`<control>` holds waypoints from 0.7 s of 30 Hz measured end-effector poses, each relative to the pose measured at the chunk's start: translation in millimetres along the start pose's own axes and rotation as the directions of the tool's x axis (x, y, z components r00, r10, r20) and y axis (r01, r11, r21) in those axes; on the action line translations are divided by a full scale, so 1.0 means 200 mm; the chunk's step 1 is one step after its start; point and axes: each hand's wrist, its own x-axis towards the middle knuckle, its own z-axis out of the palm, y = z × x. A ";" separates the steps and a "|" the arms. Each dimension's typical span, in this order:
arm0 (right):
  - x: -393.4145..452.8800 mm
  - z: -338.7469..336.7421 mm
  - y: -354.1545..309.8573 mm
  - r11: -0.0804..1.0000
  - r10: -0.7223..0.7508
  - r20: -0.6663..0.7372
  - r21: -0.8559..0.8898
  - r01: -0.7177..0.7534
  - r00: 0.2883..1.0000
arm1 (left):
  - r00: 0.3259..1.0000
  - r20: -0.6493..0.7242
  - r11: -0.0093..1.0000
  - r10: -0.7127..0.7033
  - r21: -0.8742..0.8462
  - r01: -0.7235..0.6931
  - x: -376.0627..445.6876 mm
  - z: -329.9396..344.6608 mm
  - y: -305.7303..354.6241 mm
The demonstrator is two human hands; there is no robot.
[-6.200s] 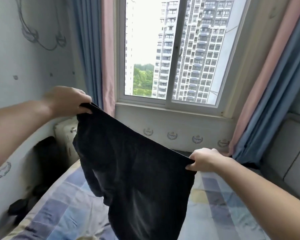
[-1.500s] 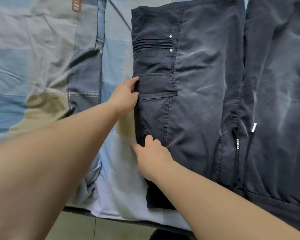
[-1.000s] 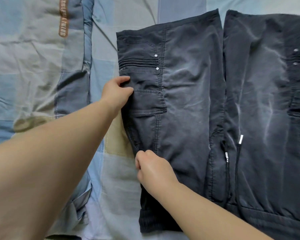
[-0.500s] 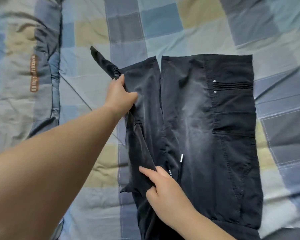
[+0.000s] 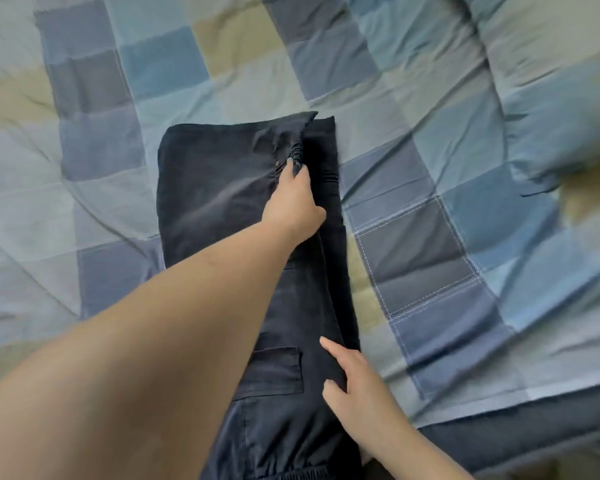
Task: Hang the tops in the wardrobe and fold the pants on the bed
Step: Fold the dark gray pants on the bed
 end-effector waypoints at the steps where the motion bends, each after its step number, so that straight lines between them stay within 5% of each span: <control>1: 0.00 -0.01 0.04 1.000 -0.011 0.028 0.011 0.010 1.000 | 1.000 0.015 1.000 0.008 0.028 -0.008 0.01 0.04 0.02; 7: -0.05 0.01 0.19 0.998 -0.042 0.245 0.063 0.027 0.969 | 0.998 0.054 0.994 0.021 0.104 -0.026 0.05 0.15 0.08; 13: -0.09 -0.04 0.29 0.990 0.001 0.153 0.137 -0.022 0.988 | 0.992 0.118 0.997 0.037 0.059 -0.045 0.05 0.26 0.15; 21: -0.14 -0.01 0.33 0.999 -0.012 0.224 -0.040 0.021 0.974 | 0.984 0.176 0.997 -0.029 -0.061 0.040 -0.13 0.32 0.00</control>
